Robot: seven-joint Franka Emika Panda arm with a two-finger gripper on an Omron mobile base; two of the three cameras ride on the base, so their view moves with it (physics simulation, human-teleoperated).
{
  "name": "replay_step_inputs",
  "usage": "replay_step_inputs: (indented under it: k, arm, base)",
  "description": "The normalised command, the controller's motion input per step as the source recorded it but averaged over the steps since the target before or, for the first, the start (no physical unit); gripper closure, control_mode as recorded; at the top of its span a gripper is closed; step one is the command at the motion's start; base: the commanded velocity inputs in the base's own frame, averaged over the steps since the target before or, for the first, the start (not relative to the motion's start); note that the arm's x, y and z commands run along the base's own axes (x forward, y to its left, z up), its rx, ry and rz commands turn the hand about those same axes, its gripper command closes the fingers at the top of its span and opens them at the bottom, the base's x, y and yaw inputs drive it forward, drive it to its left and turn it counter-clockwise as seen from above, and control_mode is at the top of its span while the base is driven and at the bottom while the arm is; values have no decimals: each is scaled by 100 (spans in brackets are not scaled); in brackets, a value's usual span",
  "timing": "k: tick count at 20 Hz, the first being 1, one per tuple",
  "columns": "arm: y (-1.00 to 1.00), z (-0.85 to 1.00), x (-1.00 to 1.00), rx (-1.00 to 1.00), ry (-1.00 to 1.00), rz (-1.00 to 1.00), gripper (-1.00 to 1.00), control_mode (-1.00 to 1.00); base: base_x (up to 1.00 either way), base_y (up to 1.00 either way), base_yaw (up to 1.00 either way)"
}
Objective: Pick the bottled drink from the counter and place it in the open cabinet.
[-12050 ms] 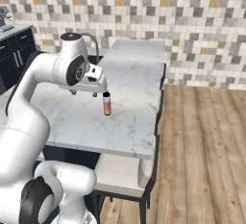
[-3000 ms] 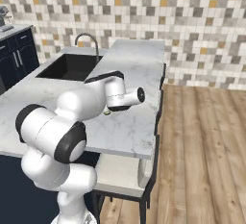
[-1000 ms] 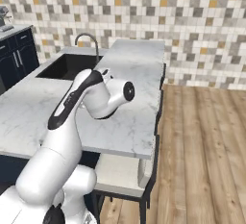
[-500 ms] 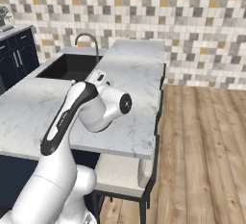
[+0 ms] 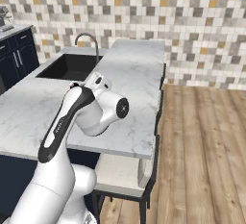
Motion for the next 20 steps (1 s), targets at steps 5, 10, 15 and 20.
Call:
replay_step_inputs:
  k: [5, 10, 15, 20]
  arm:
    - [0, 0, 0, 0, 0, 0, 100, 100]
    - [0, 0, 0, 0, 0, 0, 100, 100]
    - [0, 0, 0, 0, 0, 0, 100, 100]
    - [0, 0, 0, 0, 0, 0, 100, 100]
  base:
    - [-30, 0, 0]
    - [-59, 0, 0]
    - [-54, 0, 0]
    - [-56, 0, 2]
